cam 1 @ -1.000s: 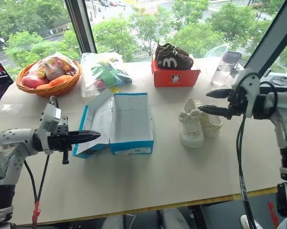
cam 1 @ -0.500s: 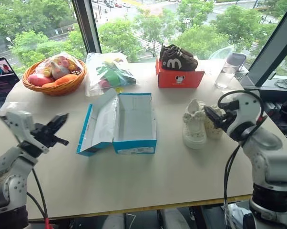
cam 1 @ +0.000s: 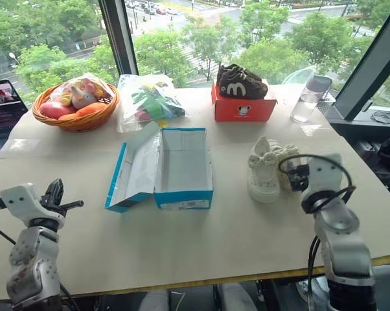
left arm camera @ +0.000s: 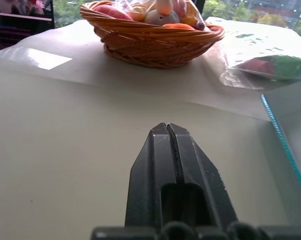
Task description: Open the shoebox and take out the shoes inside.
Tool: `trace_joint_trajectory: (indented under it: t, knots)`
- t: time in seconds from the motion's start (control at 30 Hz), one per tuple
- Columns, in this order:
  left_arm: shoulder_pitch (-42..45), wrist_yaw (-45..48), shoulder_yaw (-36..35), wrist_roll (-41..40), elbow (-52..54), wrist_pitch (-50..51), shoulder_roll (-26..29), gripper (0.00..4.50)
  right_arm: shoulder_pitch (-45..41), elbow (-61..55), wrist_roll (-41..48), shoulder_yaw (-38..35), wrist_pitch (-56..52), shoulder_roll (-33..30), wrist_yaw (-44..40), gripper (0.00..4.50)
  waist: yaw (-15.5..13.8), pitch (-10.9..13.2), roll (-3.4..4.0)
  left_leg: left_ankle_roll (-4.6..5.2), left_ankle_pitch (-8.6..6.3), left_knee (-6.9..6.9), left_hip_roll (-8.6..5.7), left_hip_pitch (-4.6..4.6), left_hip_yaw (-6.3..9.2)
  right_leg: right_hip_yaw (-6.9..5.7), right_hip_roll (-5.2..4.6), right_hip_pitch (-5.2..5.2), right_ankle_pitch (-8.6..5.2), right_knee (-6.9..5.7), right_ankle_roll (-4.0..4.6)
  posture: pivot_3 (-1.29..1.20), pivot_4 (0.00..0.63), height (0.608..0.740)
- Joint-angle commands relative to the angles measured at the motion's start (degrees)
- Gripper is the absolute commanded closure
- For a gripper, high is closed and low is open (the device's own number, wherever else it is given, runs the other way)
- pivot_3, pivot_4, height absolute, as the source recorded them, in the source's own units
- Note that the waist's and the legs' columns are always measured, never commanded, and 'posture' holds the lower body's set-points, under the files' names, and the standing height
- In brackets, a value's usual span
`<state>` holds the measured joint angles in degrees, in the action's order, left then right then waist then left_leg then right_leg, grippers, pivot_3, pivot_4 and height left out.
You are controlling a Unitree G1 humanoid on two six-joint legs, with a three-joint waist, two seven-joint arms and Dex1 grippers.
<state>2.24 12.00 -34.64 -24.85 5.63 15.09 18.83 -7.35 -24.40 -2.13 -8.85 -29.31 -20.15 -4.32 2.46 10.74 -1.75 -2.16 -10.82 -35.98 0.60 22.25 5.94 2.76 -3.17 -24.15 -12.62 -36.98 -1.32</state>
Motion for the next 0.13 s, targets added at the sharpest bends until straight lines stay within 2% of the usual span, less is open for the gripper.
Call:
trace_joint_trajectory:
  t: [0.03,0.13]
  knots:
    - [1.2,-0.5,0.2,0.5,-0.2,-3.0,0.4,4.50,0.3,0.3,-1.7,0.3,3.7,0.5,1.1,1.17,0.0,0.0,-0.01,0.00,0.00,0.00,0.00,0.01,-0.01,0.00,-0.01,0.00,0.01,0.00,-0.01,0.00,0.150,0.740]
    - [2.1,-1.1,0.3,0.8,-1.0,-4.4,0.5,4.50,0.1,2.0,-2.1,0.5,4.8,0.8,1.1,1.17,0.0,0.0,-0.02,0.00,0.00,0.00,0.00,-0.02,-0.01,0.00,0.00,0.01,0.01,0.00,-0.01,0.00,0.150,0.740]
